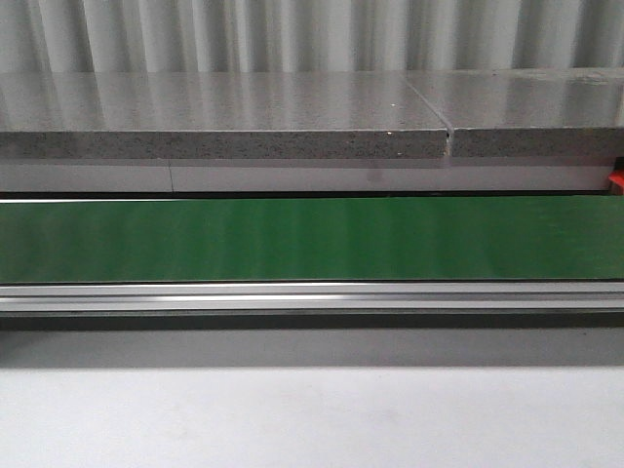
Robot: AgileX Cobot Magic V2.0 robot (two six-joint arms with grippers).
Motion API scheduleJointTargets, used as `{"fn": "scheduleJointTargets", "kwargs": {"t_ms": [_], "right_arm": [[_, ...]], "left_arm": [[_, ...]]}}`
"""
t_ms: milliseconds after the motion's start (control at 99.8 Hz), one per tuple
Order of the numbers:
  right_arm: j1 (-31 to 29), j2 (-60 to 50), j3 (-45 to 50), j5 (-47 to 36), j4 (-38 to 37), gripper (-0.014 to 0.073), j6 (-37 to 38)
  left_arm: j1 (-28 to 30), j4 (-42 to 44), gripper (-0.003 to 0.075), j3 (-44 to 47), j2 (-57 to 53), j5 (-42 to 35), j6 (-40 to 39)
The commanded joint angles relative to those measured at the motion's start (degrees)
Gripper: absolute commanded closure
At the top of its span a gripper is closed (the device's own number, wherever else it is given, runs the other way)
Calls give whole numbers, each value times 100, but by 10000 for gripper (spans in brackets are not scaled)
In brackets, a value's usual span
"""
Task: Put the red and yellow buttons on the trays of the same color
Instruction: 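Grasp the red push-button with the left gripper and lift it, then lower the red button onto the green belt and open the left gripper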
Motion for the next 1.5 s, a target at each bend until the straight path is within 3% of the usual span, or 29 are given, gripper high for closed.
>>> {"fn": "scheduleJointTargets", "kwargs": {"t_ms": [0, 210, 611, 952, 1072, 1243, 1293, 1353, 1493], "right_arm": [[-3, -14, -134, -340, 81, 675, -38], [-3, -14, -134, -340, 81, 675, -38], [-3, -14, -134, -340, 81, 675, -38], [-3, -14, -134, -340, 81, 675, -38], [-3, -14, -134, -340, 81, 675, -38], [-3, -14, -134, -340, 81, 675, -38], [-3, -14, -134, -340, 81, 675, -38], [-3, -14, -134, -340, 81, 675, -38], [-3, -14, -134, -340, 81, 675, -38]], "left_arm": [[-6, -638, 731, -150, -532, -99, 647], [-16, -1731, 731, 18, -807, 167, 1703], [-602, -1617, 731, 789, -816, -145, 1859], [-639, -1591, 714, 986, -816, -156, 2201], [-639, -1591, 579, 984, -816, -156, 2223], [-639, -1766, 153, 984, -820, -143, 2324], [-639, -1811, 73, 984, -834, -157, 2324], [-639, -1837, 38, 972, -886, -213, 2327], [-639, -1837, 52, 752, -979, -291, 2327]]}}
